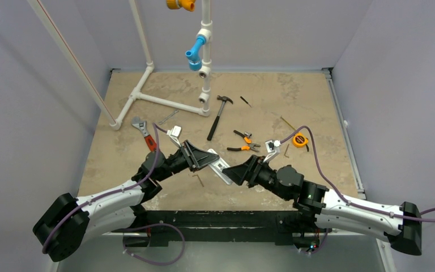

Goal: Load the batteries into the remote control
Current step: Load the battery cover into the remote control, then turn over the remote control at the center of the board.

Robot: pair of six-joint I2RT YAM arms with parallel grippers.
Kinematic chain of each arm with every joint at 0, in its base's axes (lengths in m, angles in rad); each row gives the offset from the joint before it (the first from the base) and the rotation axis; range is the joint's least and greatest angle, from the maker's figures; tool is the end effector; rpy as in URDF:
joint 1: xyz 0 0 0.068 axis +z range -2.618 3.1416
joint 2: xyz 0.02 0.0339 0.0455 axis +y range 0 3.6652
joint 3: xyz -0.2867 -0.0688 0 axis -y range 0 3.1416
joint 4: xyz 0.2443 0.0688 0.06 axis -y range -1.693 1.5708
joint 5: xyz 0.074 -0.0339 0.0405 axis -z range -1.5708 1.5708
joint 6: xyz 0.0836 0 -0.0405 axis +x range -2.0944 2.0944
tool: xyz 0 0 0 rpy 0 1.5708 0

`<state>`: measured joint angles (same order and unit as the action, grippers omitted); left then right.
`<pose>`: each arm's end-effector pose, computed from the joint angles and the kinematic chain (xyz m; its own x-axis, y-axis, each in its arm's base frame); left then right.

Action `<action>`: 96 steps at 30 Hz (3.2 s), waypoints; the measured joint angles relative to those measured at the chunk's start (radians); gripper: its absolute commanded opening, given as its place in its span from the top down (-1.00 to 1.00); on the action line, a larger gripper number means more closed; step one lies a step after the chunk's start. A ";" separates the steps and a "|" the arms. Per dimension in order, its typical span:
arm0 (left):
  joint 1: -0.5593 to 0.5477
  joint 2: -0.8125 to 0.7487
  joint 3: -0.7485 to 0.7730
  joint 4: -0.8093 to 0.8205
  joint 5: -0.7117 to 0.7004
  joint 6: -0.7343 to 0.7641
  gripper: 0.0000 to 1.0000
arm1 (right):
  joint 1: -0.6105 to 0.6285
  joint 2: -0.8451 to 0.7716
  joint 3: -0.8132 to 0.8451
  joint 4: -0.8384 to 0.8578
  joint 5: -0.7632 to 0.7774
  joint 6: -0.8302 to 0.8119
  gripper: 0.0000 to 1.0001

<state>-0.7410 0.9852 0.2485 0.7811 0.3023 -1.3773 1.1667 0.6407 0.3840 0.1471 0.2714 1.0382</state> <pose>0.1577 -0.1780 0.2396 -0.8414 -0.4999 -0.2051 0.1982 0.0674 -0.9778 0.0974 0.1708 0.2640 -0.6947 0.4863 -0.5300 -0.3595 0.4034 0.8414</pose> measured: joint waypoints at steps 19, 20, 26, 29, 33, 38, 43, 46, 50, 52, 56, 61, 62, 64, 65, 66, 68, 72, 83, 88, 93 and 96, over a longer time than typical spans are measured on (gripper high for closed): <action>0.005 -0.013 0.000 0.011 -0.008 -0.034 1.00 | 0.000 0.027 -0.014 0.027 -0.006 0.048 0.64; 0.006 -0.014 0.000 0.012 -0.008 -0.035 1.00 | 0.000 0.028 -0.013 0.029 -0.005 0.048 0.56; 0.005 -0.015 0.000 0.008 -0.011 -0.023 1.00 | -0.001 0.038 -0.012 0.024 0.000 0.037 -0.07; 0.005 -0.015 0.000 0.002 -0.008 -0.016 1.00 | -0.001 0.036 -0.023 0.035 -0.001 0.029 -0.15; 0.005 -0.015 0.000 0.004 0.000 -0.014 1.00 | -0.001 0.012 -0.074 0.110 -0.003 0.027 -0.18; 0.003 -0.015 0.000 0.013 0.011 -0.014 1.00 | -0.001 0.019 -0.127 0.216 -0.024 0.028 -0.15; 0.001 -0.013 0.000 0.030 0.027 -0.014 1.00 | -0.001 0.061 -0.130 0.312 -0.055 0.029 0.13; 0.001 -0.013 0.000 0.035 0.032 -0.014 1.00 | -0.001 0.088 -0.130 0.360 -0.070 0.034 0.29; 0.001 -0.013 0.000 0.046 0.035 -0.018 1.00 | -0.001 0.111 -0.130 0.394 -0.085 0.037 0.52; 0.001 -0.015 0.000 0.055 0.034 -0.018 0.94 | -0.001 0.112 -0.131 0.403 -0.089 0.042 0.66; 0.001 -0.020 0.000 0.061 0.035 -0.018 0.41 | -0.001 0.109 -0.131 0.411 -0.093 0.041 0.82; 0.001 -0.029 0.000 0.051 0.040 -0.016 -0.04 | -0.001 0.083 -0.131 0.391 -0.107 0.016 1.00; 0.001 -0.034 0.000 0.043 0.042 -0.015 -0.18 | -0.001 0.075 -0.130 0.379 -0.107 0.009 1.00; 0.001 -0.051 0.003 0.018 0.042 -0.008 -0.34 | -0.001 0.060 -0.130 0.360 -0.107 -0.003 1.00; 0.001 -0.063 0.006 -0.001 0.042 -0.005 -0.47 | -0.001 0.052 -0.130 0.351 -0.107 -0.010 1.00; 0.001 -0.076 0.011 -0.022 0.042 0.003 -0.59 | -0.001 0.045 -0.130 0.341 -0.107 -0.015 1.00; 0.001 -0.099 0.023 -0.065 0.041 0.013 -0.80 | -0.001 0.038 -0.130 0.327 -0.107 -0.026 1.00; 0.001 -0.151 0.068 -0.206 0.029 0.056 -0.97 | -0.001 0.010 -0.120 0.254 -0.097 -0.056 1.00; 0.001 -0.372 0.166 -0.832 -0.179 0.242 -1.00 | 0.000 0.036 0.094 -0.263 0.194 -0.227 1.00; 0.001 -0.420 0.167 -1.007 -0.247 0.297 -1.00 | 0.004 0.226 0.113 -0.403 0.282 -0.298 1.00; 0.001 -0.464 0.167 -1.090 -0.287 0.344 -1.00 | 0.040 0.342 0.138 -0.497 0.359 -0.333 1.00; 0.001 -0.483 0.171 -1.117 -0.311 0.369 -1.00 | 0.085 0.409 0.180 -0.534 0.423 -0.341 1.00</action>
<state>-0.7403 0.5026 0.4191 -0.3363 -0.0086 -1.0088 1.2514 1.0500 0.5636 -0.3866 0.6941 0.6968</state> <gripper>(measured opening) 0.998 0.266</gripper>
